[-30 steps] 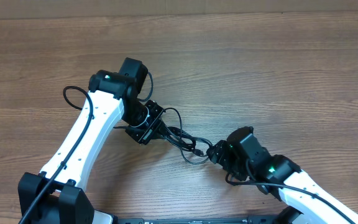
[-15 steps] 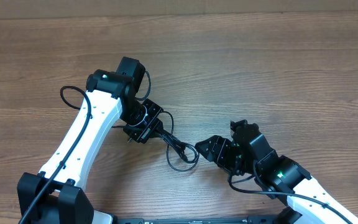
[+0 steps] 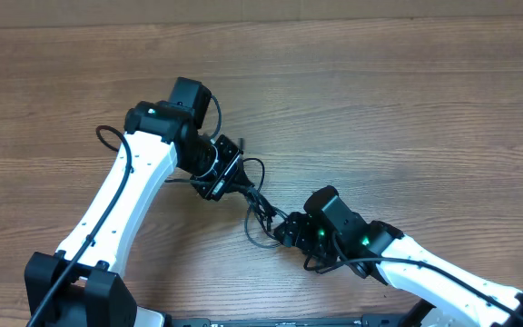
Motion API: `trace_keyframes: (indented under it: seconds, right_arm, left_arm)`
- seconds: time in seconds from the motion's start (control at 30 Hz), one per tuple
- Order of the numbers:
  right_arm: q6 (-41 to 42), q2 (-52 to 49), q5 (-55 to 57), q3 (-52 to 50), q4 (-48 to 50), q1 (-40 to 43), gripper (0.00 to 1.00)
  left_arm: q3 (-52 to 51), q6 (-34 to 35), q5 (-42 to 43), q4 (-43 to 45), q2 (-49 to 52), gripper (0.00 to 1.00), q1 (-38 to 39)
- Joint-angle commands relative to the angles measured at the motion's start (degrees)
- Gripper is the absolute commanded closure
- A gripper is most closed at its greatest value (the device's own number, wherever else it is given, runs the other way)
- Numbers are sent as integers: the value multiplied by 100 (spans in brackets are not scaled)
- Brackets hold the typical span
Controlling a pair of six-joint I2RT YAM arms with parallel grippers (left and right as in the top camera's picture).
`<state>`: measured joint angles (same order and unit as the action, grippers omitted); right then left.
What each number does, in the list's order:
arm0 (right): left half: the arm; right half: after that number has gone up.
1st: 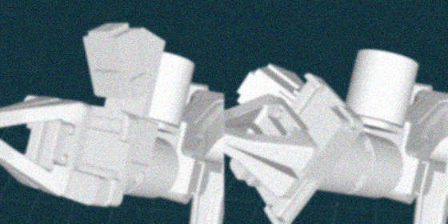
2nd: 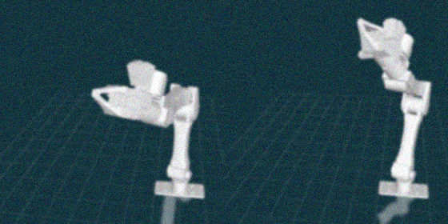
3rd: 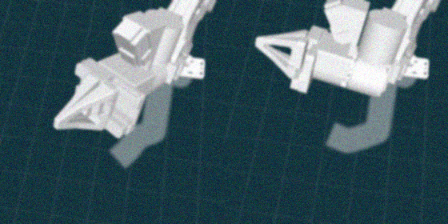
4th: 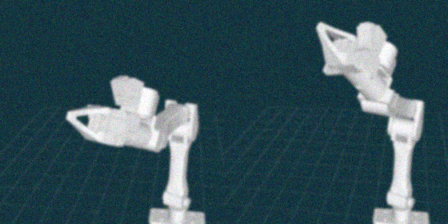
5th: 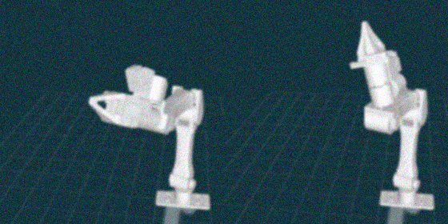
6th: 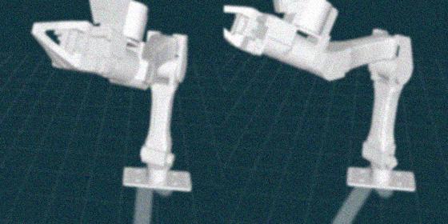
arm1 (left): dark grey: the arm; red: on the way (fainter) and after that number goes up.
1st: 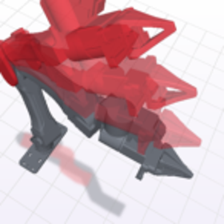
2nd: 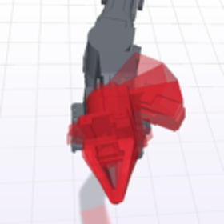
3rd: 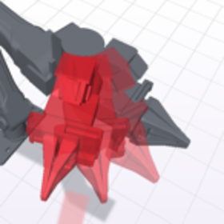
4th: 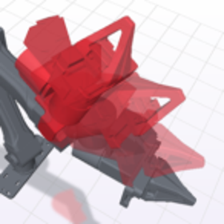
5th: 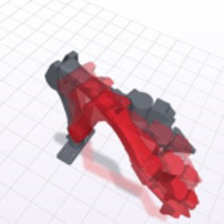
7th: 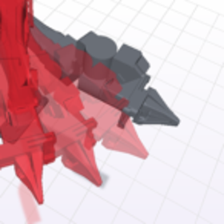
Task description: Untangle cables
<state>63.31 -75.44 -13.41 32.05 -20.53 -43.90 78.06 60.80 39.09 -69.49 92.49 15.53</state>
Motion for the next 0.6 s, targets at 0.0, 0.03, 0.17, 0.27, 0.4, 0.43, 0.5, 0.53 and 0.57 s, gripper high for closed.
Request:
trace_keyframes:
  seconds: [0.0,0.03,0.17,0.27,0.4,0.43,0.5,0.53,0.57]
  right_arm:
    - [146,-72,815,131,-542,334,27]
    - [157,-35,999,131,-750,560,27]
    - [63,81,1296,136,-1239,1499,26]
    - [-240,109,1287,136,-1403,2236,27]
    - [-859,114,1290,136,-1528,3237,26]
    - [-977,114,1287,136,-1550,3418,26]
    - [-1163,114,1290,136,-1585,3746,26]
    - [-1270,114,1268,136,-1585,3882,26]
    - [-1353,114,1263,138,-1582,4000,25]
  left_arm:
    - [293,-1307,1172,61,-37,96,-358]
    - [352,-1569,1279,20,-52,96,-476]
    - [579,-2302,1716,-168,-181,96,-992]
    - [774,-2785,1836,-184,-332,96,-1405]
    - [1010,-3633,1834,-177,-581,96,-1851]
    - [1036,-3818,1834,-175,-621,96,-1891]
    - [1047,-4105,1834,-184,-686,96,-1899]
    - [1047,-4266,1832,-184,-706,96,-1882]
    - [1047,-4461,1810,-192,-713,96,-1853]
